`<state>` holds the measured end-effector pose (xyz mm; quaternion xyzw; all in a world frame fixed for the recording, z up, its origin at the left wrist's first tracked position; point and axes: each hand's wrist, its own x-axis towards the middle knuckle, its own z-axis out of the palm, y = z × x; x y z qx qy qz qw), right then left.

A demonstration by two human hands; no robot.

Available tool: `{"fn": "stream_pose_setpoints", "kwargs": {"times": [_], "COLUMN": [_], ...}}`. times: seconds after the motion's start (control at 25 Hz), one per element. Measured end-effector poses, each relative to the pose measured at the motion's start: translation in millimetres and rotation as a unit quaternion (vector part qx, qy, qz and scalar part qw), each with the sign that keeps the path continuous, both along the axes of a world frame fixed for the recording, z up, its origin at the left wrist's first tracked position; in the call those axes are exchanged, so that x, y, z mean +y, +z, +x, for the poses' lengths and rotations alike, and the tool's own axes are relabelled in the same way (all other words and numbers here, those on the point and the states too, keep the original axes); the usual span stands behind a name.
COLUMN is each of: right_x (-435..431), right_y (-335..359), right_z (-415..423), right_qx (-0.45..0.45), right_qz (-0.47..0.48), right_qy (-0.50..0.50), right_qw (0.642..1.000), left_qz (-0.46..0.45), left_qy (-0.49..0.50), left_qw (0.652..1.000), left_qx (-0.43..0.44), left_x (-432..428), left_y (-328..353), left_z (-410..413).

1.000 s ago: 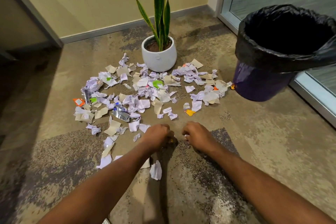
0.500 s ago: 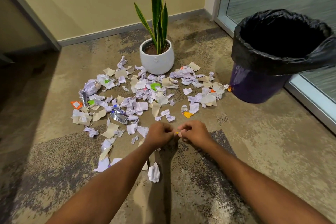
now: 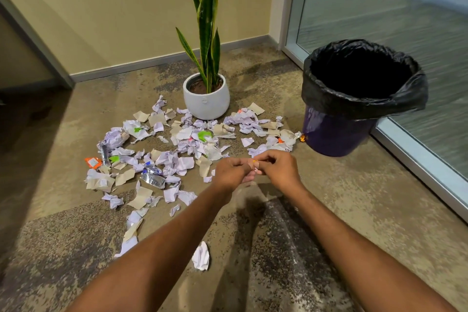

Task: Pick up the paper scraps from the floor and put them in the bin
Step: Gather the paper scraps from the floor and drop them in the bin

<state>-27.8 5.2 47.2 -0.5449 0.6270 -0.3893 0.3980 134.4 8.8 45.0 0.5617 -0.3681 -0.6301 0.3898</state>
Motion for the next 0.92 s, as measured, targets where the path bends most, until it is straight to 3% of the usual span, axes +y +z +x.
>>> {"fn": "stream_pose_setpoints", "kwargs": {"times": [0.32, 0.48, 0.76, 0.92], "right_x": [-31, -52, -89, -90], "right_y": [87, 134, 168, 161], "right_z": [-57, -96, -173, -191], "right_qx": [-0.018, -0.002, 0.088, 0.066], "right_qz": [-0.086, -0.149, -0.150, -0.145], "right_qy": [-0.073, -0.105, -0.241, -0.255], "right_qw": [0.993, 0.983, 0.955, 0.954], "left_qz": [-0.013, -0.003, 0.020, 0.036], "left_qy": [0.023, 0.032, 0.055, 0.061], "left_qw": [0.986, 0.978, 0.985, 0.990], "left_qx": [0.163, 0.205, 0.161, 0.121], "left_x": [-24, -31, -27, -25], "left_y": [64, 81, 75, 68], "left_z": [-50, -56, -46, -30]}}
